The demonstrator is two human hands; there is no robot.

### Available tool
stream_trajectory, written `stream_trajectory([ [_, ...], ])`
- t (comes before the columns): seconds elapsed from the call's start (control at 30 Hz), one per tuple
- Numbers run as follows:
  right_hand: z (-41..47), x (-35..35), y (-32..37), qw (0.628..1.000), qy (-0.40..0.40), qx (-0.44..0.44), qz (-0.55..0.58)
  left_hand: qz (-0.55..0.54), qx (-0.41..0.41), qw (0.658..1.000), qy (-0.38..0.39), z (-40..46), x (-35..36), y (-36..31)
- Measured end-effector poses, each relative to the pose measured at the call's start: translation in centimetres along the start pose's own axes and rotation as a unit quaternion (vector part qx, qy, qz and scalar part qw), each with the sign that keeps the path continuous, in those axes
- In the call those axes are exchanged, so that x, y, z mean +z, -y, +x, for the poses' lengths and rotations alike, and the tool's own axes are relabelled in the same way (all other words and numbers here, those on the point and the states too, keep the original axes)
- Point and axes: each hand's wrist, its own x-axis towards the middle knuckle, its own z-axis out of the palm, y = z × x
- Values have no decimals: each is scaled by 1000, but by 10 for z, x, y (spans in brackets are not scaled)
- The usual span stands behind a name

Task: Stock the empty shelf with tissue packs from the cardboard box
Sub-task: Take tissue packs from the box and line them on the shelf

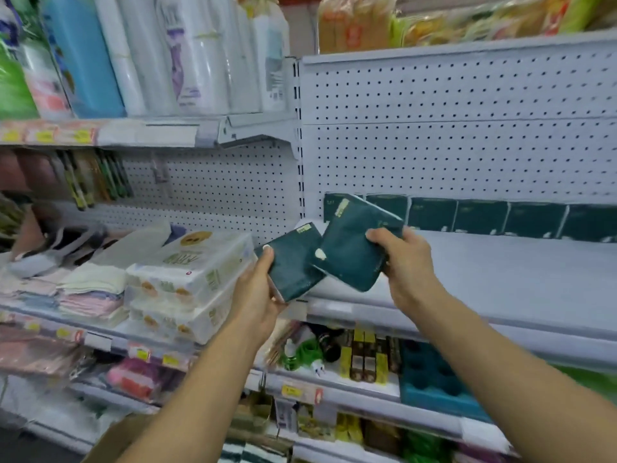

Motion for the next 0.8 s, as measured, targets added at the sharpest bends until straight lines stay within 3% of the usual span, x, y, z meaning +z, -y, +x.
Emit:
stream_trajectory([
  [0.07,32,-26,20,976,-17,-111,-186,18,22,1000,-5,16,18,3],
  [0.1,50,-38,27,944,-13,-153,-293,24,34,999,-7,24,28,5],
  [0.17,84,-59,33,840,24,-178,-511,34,56,998,-13,38,48,9],
  [0.23,110,-73,30,728,89,-141,-665,48,69,996,-17,50,66,13],
  [0.3,125,-85,21,668,142,-111,-722,58,74,995,-16,59,77,17],
  [0.4,132,-104,9,658,146,-138,-726,75,74,994,-16,72,81,20],
  [0.6,162,-113,-12,699,186,-219,-655,85,73,993,-45,117,70,13],
  [0.8,218,-70,-44,668,200,-289,-657,82,57,993,-67,167,54,2],
])
